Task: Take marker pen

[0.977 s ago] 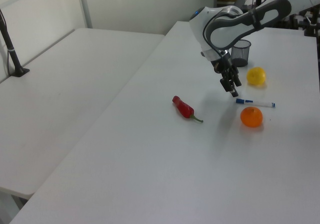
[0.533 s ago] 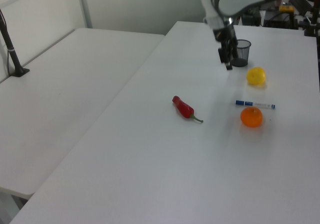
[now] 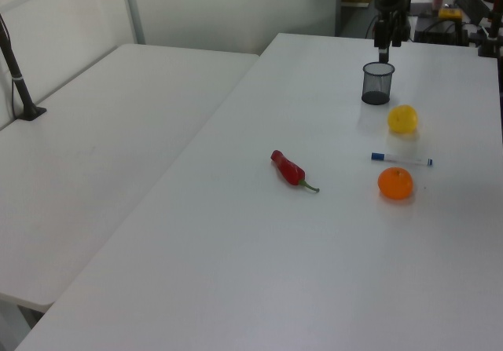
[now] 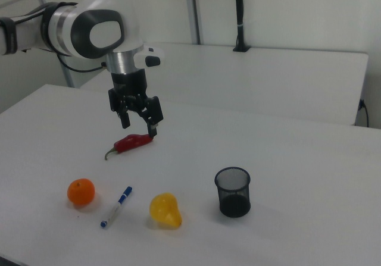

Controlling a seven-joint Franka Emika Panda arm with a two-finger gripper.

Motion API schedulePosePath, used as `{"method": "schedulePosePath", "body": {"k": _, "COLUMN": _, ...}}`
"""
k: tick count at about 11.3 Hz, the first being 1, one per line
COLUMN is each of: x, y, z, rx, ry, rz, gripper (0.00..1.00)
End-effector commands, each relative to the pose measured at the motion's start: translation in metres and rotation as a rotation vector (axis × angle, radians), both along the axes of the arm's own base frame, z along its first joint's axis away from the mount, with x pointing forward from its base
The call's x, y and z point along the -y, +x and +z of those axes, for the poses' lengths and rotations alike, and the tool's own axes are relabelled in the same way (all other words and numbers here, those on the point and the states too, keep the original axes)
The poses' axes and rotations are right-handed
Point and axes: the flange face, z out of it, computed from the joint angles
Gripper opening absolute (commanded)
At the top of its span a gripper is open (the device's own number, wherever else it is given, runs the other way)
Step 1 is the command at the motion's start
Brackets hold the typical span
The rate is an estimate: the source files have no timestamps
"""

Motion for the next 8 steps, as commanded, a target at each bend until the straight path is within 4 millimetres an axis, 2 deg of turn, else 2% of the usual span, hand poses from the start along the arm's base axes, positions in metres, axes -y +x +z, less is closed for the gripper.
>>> {"method": "schedulePosePath", "body": {"k": 1, "x": 0.001, "y": -0.045, "z": 0.016, "rx": 0.055, "ry": 0.024, "rz": -0.01, "gripper": 1.0}}
{"method": "schedulePosePath", "body": {"k": 5, "x": 0.004, "y": -0.067, "z": 0.031, "rx": 0.08, "ry": 0.027, "rz": -0.017, "gripper": 1.0}}
{"method": "schedulePosePath", "body": {"k": 8, "x": 0.005, "y": -0.064, "z": 0.029, "rx": 0.075, "ry": 0.027, "rz": -0.025, "gripper": 1.0}}
